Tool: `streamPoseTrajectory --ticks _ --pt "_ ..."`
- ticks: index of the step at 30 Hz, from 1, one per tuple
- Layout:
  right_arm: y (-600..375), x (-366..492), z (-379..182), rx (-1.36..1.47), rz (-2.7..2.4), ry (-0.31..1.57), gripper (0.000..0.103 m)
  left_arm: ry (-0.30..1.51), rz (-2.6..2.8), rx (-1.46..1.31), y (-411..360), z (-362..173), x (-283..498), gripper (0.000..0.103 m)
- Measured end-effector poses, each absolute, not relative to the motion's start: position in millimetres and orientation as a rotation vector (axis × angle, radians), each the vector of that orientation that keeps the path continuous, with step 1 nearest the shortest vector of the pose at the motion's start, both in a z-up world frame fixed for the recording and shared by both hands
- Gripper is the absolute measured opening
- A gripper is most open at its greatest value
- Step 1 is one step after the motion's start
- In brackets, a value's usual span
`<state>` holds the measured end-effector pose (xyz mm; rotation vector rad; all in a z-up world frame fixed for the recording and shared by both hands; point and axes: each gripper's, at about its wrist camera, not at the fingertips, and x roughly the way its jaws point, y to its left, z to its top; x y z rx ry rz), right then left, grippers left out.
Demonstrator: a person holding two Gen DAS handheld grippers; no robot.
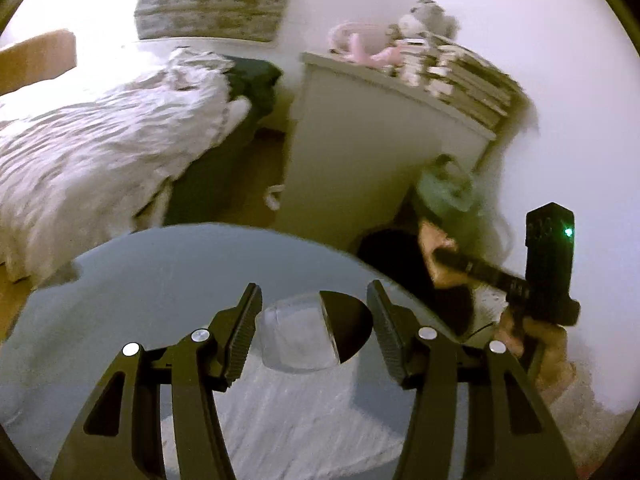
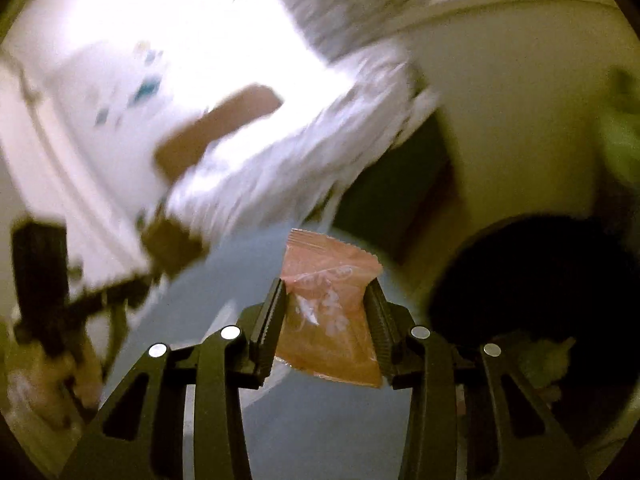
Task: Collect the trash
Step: 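Carry the clear lid and orange bag over the bin and open both tools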
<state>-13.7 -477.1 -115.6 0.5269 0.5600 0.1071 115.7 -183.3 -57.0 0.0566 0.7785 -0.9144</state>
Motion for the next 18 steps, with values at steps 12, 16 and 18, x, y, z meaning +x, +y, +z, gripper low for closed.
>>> streamPoseTrajectory --ticks 12,16,18 --pt "-604 -69 -142 0.622 -0.223 0.414 0.041 0.775 -1.188 0.099 -364 -68 115 0.054" --pt "-613 -66 -147 0.614 -0.25 0.411 0.041 0.804 -1.21 0.129 -403 -87 116 0.054" --pt "-616 -67 -151 0.633 -0.265 0.418 0.041 0.821 -1.212 0.136 -414 -95 117 0.054"
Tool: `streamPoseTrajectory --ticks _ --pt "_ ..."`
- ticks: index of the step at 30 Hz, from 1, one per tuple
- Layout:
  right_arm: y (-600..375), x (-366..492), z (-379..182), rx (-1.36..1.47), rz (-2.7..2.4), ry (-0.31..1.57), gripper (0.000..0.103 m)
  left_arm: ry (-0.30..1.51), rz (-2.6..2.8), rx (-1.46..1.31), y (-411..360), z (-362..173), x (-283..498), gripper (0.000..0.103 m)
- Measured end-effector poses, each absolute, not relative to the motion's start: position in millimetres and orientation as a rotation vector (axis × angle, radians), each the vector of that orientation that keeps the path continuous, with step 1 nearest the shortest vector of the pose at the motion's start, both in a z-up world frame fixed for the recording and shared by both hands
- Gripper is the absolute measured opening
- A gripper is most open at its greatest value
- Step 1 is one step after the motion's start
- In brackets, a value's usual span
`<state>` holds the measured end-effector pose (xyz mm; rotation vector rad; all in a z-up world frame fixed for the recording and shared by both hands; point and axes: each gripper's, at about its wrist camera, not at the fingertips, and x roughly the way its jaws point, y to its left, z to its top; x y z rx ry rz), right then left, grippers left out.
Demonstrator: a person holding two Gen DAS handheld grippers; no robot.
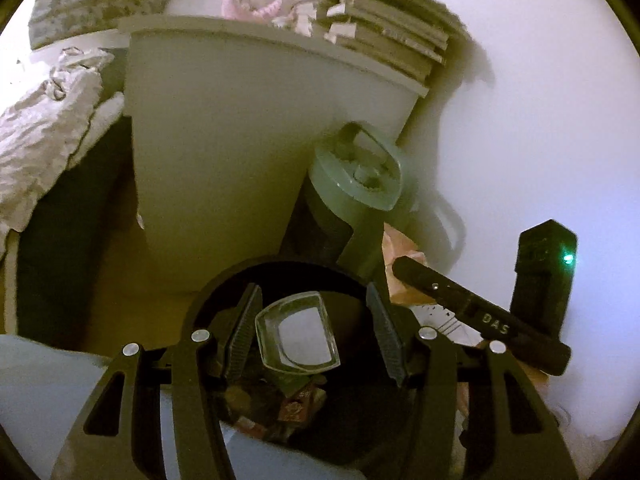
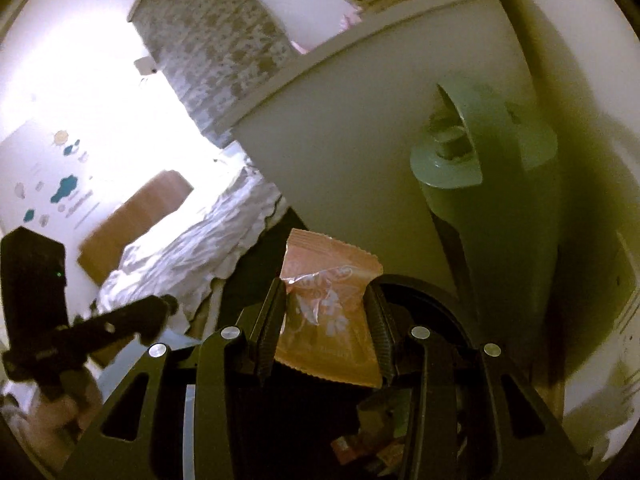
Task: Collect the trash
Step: 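Carry the clear lid and orange bag over the bin and open both tools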
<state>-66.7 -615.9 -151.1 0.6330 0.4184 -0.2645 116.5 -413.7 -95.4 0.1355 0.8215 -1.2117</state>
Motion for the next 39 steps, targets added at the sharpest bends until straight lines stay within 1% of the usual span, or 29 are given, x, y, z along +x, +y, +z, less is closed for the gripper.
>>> streamPoseTrajectory --ticks 5,12,27,29,31,35,36,37,38,39 --pt "-628 -58 -156 0.658 -0.29 0.431 0.041 0.858 -1.204 0.161 -427 -113 117 0.054" --pt "-637 -59 -161 0.679 -0.31 0.449 0.041 0.885 -1.197 0.17 -437 -125 121 0.054" --pt "-639 -57 -163 0.709 -0.314 0.473 0.041 0.908 -1.2 0.177 -449 -132 124 0.054" --pt "-641 -56 -164 0.715 -0.315 0.475 0.042 0.905 -1.205 0.177 -451 -132 125 0.053" --pt "-641 -56 -165 0.721 -0.316 0.475 0.042 0.895 -1.209 0.174 -453 -131 125 0.055" --pt "-642 -57 -167 0.736 -0.321 0.469 0.046 0.887 -1.213 0.169 -455 -128 125 0.056" --pt "-643 -57 -168 0.738 -0.322 0.468 0.047 0.887 -1.211 0.17 -454 -128 125 0.062" --pt "-644 -56 -168 0.742 -0.326 0.469 0.05 0.882 -1.204 0.169 -453 -127 124 0.07" --pt "-644 -56 -168 0.746 -0.328 0.469 0.055 0.875 -1.199 0.166 -451 -125 123 0.074" --pt "-645 -55 -168 0.752 -0.329 0.468 0.058 0.866 -1.194 0.162 -448 -123 122 0.079"
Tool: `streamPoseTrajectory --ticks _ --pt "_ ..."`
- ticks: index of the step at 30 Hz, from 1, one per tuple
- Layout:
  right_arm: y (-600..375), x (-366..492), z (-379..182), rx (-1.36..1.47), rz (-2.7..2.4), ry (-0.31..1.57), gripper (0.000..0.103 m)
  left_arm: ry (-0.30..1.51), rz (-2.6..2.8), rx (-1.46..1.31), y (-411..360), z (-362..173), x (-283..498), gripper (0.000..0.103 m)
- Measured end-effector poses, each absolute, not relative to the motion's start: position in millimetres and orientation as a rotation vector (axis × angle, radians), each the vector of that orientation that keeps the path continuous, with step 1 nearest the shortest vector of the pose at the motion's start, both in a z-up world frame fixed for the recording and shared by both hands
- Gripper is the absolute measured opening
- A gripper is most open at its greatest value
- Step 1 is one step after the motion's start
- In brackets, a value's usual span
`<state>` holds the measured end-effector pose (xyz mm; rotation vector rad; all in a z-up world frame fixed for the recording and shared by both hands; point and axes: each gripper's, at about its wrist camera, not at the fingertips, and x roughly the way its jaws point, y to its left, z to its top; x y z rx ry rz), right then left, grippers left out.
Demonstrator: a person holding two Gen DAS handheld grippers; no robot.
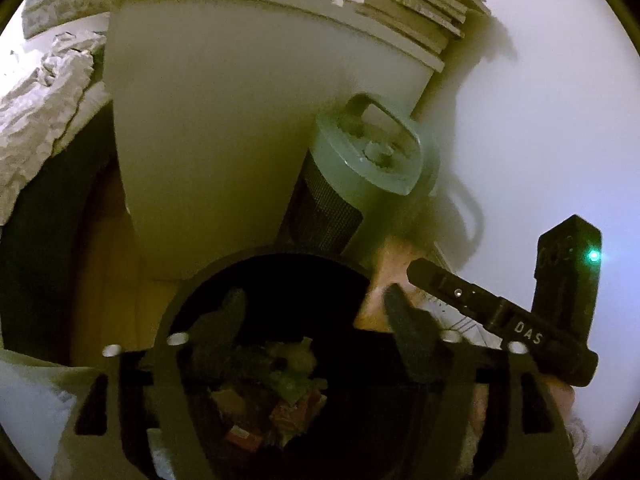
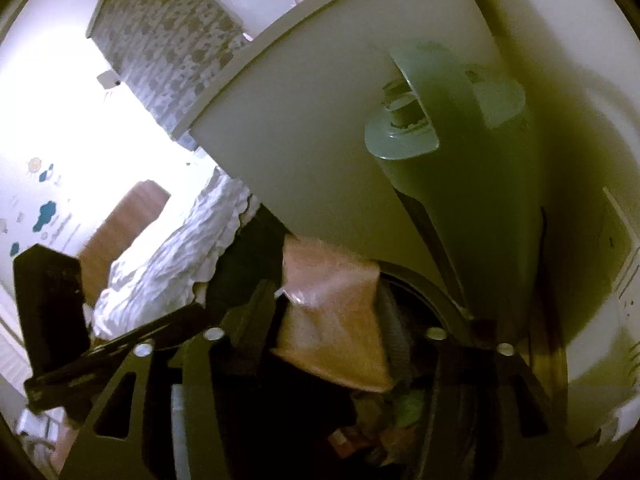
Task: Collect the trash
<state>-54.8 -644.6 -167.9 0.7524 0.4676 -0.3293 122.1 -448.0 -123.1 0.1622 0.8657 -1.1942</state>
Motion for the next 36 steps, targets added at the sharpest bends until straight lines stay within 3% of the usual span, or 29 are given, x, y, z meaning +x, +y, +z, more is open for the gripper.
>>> streamPoseTrajectory --ticks 2,6,9,21,28,36 --pt "-644 -55 -169 0.765 -0.331 0.461 0.066 0.851 -1.181 0.153 -440 -118 120 0.084" --pt "-643 -52 -172 0.773 -0.334 0.461 0.067 0.841 -1.163 0.133 -415 -108 113 0.086" --pt "-637 -47 -176 0.768 -0.329 0.478 0.072 0.803 -1.117 0.119 -382 -96 104 0.095" --pt "-549 -48 -162 0.534 -0.283 0.516 0.074 0.655 -0.707 0.12 -190 -56 60 0.098" --pt "-439 -94 -102 0.28 -0.208 0.301 0.098 0.57 -0.349 0.03 -73 -55 33 0.098" --pt "-307 -95 -73 0.148 -0.037 0.226 0.098 0.554 -0.128 -0.036 -12 -61 12 0.098"
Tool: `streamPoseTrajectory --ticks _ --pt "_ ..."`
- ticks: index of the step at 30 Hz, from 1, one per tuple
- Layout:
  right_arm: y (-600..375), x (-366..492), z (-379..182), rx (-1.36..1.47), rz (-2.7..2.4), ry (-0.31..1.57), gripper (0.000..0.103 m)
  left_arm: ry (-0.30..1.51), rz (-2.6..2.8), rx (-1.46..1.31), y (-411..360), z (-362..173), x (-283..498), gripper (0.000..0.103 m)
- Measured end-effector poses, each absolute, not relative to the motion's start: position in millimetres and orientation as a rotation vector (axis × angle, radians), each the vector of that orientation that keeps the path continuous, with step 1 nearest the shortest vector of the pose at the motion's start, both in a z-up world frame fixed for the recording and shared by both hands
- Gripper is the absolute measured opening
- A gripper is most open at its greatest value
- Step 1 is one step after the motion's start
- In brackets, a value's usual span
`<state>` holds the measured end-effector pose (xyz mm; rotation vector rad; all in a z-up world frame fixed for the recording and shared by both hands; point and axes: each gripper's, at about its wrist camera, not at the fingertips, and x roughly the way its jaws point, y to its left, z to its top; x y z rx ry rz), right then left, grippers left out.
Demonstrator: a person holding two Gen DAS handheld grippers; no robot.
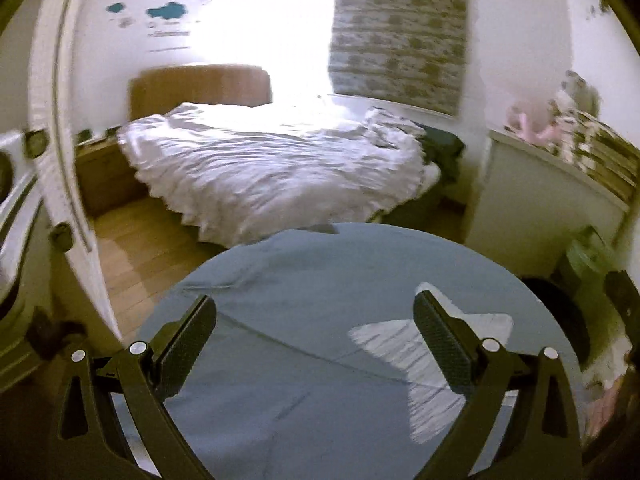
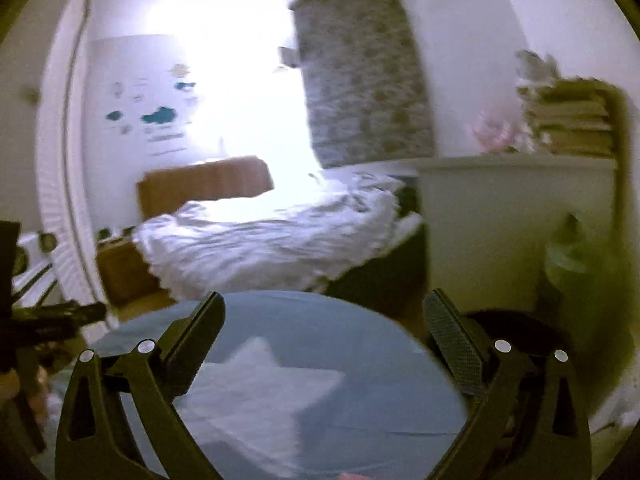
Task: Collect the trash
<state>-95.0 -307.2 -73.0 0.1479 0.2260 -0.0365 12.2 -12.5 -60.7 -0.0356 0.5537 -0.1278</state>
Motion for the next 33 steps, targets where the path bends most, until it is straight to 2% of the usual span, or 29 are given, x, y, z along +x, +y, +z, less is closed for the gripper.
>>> streamPoseTrajectory --ticks 9,20,33 --pt "-246 -84 -90 0.137 -0.046 0.276 0.098 0.556 -0.043 -0.065 18 -74 -5 0.098" --pt "-255 -106 -91 0.182 0.002 0.209 0.098 0.586 0.002 -0.075 26 -97 -17 0.098" --pt "-258 -109 -93 0.209 -0.009 0.217 0.098 0.591 0.011 -0.076 31 -102 -18 0.098"
